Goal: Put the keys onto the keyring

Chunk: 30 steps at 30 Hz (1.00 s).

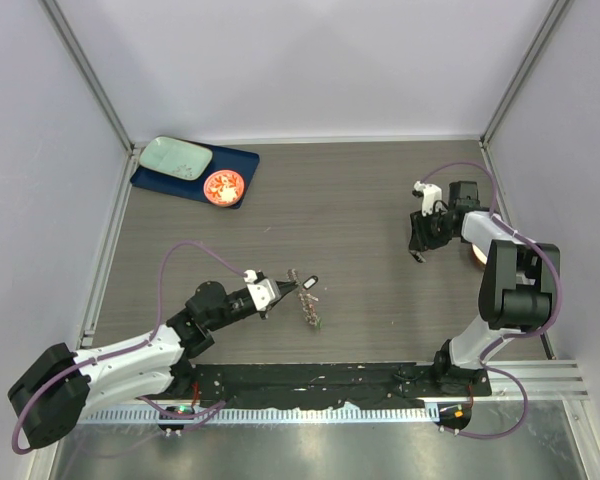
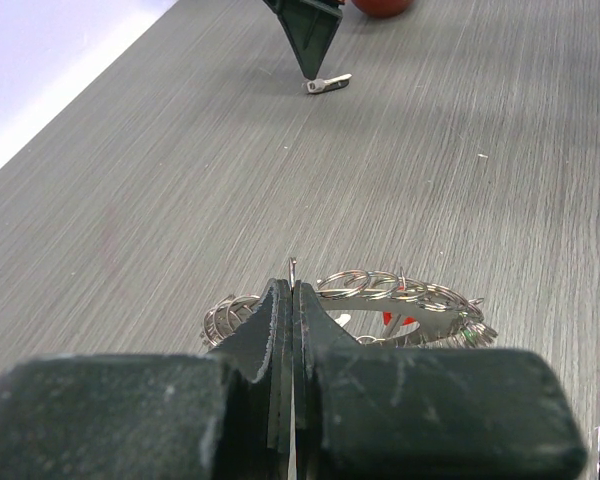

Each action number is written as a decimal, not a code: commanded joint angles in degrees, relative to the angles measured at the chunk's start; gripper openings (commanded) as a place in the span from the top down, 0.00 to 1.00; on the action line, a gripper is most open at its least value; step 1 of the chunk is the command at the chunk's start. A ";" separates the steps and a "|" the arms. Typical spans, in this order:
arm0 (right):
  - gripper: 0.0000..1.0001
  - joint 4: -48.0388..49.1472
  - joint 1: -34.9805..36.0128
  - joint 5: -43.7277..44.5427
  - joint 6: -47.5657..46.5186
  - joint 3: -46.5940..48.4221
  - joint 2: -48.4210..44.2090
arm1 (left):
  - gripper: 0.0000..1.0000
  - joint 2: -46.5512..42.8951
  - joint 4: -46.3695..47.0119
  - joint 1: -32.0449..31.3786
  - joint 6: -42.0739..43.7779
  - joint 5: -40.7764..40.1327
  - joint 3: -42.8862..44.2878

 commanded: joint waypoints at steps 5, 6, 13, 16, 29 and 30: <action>0.58 0.12 0.99 0.54 -2.34 2.48 0.44 | 1.00 0.53 -2.00 -0.40 0.67 -0.22 0.84; 0.59 0.12 1.07 0.46 -2.34 2.57 0.53 | 1.00 0.53 -2.00 -0.40 0.67 -0.13 0.84; 0.64 -0.49 1.34 -0.25 -2.43 3.27 1.67 | 1.00 0.53 -2.18 -0.40 0.76 -0.04 0.93; 0.66 -1.02 1.34 -0.34 -2.61 3.89 2.73 | 1.00 0.70 -2.27 -0.40 0.67 0.05 1.01; 0.74 -1.46 1.34 -0.25 -2.87 3.71 4.05 | 1.00 0.79 -2.62 -0.49 0.76 0.05 1.19; 0.73 -1.46 1.34 -0.25 -2.96 3.71 4.05 | 1.00 0.88 -2.62 -0.49 0.76 0.05 1.19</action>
